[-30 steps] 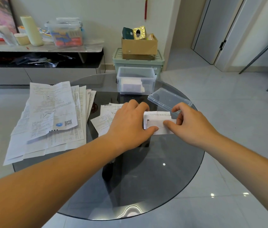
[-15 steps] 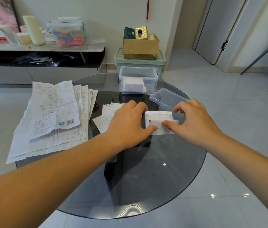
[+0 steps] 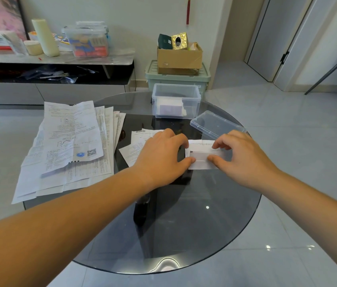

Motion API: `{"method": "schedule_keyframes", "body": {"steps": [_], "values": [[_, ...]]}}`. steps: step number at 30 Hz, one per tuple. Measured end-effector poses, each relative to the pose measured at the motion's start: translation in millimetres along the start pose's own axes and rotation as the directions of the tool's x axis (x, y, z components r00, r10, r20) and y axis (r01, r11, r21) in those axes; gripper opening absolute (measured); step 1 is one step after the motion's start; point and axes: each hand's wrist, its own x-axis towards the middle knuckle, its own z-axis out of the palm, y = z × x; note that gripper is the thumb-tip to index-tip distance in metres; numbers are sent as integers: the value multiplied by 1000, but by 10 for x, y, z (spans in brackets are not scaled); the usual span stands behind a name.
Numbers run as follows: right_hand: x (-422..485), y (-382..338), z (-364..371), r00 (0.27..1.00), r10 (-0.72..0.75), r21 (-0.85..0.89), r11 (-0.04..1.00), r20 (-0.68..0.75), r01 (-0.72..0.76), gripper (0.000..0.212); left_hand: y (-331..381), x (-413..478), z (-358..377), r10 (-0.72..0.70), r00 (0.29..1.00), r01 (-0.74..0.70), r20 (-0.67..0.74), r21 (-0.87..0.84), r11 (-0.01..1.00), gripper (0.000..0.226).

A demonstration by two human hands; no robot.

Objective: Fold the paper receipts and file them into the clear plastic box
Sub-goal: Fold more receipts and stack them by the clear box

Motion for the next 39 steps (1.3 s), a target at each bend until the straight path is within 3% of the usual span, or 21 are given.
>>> {"method": "schedule_keyframes", "body": {"steps": [3, 11, 20, 25, 31, 35, 39], "values": [[7, 22, 39, 999, -28, 4, 1000, 19, 28, 4, 38, 13, 9, -2, 1000, 2, 25, 5, 1000, 32], [23, 40, 113, 998, -8, -4, 1000, 61, 8, 6, 50, 6, 61, 9, 999, -10, 39, 36, 999, 30], [22, 25, 36, 994, -18, 74, 997, -108, 26, 4, 56, -23, 53, 68, 998, -69, 15, 69, 995, 56], [16, -12, 2, 988, -34, 92, 995, -148, 48, 4, -4, -2, 5, 37, 997, -36, -65, 14, 999, 48], [-15, -87, -13, 986, -57, 101, 992, -154, 73, 6, -70, -97, -123, 6, 998, -5, -58, 10, 1000, 41], [-96, -290, -1, 973, -162, 113, 977, -164, 181, 10, -208, -246, -384, -37, 999, 38, -37, 25, 999, 30], [-251, -660, 122, 928, -374, -9, 927, -3, 374, 25, -488, -528, -560, -45, 992, 12, 115, 270, 963, 54]]}}
